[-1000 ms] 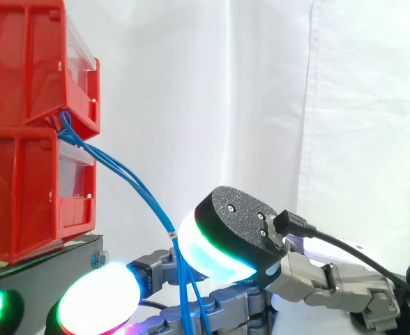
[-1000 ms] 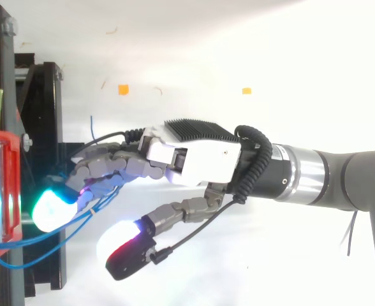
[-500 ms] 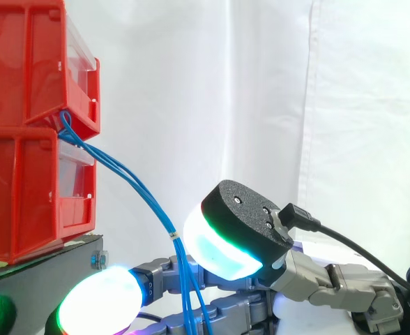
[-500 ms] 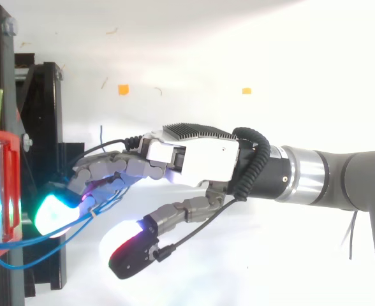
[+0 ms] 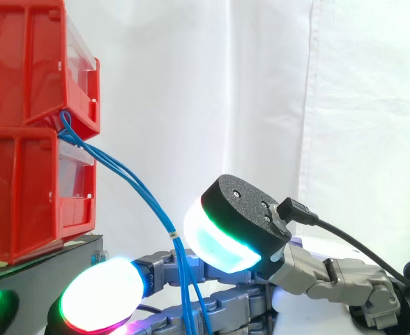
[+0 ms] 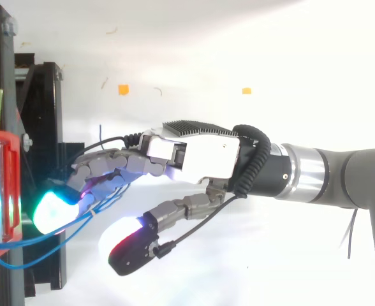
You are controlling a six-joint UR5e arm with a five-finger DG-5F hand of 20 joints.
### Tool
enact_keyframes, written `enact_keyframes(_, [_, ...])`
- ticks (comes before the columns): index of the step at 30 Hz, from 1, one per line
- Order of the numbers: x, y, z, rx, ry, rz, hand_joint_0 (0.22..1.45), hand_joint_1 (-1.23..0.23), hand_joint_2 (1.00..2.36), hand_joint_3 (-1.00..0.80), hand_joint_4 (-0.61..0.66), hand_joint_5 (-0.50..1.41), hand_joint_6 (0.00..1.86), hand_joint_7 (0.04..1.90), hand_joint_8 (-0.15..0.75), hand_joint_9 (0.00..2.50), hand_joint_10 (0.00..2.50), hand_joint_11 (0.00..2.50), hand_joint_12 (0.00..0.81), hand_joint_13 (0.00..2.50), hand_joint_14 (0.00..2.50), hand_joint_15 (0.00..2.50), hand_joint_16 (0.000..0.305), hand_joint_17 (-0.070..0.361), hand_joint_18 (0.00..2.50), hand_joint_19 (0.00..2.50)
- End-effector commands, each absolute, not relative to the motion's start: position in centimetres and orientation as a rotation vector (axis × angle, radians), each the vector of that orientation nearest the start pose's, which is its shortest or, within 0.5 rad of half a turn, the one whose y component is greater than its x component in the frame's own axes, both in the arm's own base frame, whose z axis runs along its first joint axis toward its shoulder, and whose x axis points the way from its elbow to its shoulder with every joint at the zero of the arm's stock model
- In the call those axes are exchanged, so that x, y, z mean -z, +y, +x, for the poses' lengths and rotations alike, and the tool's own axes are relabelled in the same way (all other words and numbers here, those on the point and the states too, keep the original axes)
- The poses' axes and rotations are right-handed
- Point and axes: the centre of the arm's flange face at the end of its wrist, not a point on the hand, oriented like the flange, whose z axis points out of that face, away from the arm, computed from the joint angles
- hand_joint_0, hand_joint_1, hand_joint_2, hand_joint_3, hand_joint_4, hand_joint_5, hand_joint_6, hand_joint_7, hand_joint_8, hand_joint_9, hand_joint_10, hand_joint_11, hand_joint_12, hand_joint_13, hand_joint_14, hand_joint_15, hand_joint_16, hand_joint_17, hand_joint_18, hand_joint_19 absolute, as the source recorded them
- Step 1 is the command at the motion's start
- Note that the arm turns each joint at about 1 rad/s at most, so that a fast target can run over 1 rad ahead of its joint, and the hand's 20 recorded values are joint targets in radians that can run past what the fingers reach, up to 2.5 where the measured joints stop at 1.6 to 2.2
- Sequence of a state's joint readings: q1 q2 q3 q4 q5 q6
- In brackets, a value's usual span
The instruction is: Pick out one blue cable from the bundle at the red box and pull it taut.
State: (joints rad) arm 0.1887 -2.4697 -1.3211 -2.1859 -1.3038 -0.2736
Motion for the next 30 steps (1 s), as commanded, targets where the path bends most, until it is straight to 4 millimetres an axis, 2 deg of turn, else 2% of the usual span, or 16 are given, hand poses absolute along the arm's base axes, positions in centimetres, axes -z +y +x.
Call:
enact_keyframes(1, [-12.4,-1.6,78.3,-1.098,1.002,0.912,0.59,-0.54,1.0,-0.44,0.19,-0.18,0.5,0.77,0.288,0.73,0.01,0.25,0.316,0.56,0.01,0.14,0.035,0.079,0.36,0.25])
enact_keyframes(15, [-12.4,-1.6,78.3,-1.15,0.993,0.931,0.59,-0.54,1.0,-0.44,0.21,-0.16,0.5,0.86,0.288,0.73,0.01,0.26,0.316,0.56,0.01,0.15,0.035,0.078,0.36,0.24])
enact_keyframes(30, [-12.0,-3.2,78.0,-1.254,1.002,1.003,0.59,-0.54,1.0,-0.44,0.21,-0.15,0.5,0.93,0.29,0.74,0.01,0.27,0.317,0.58,0.01,0.15,0.035,0.079,0.38,0.26])
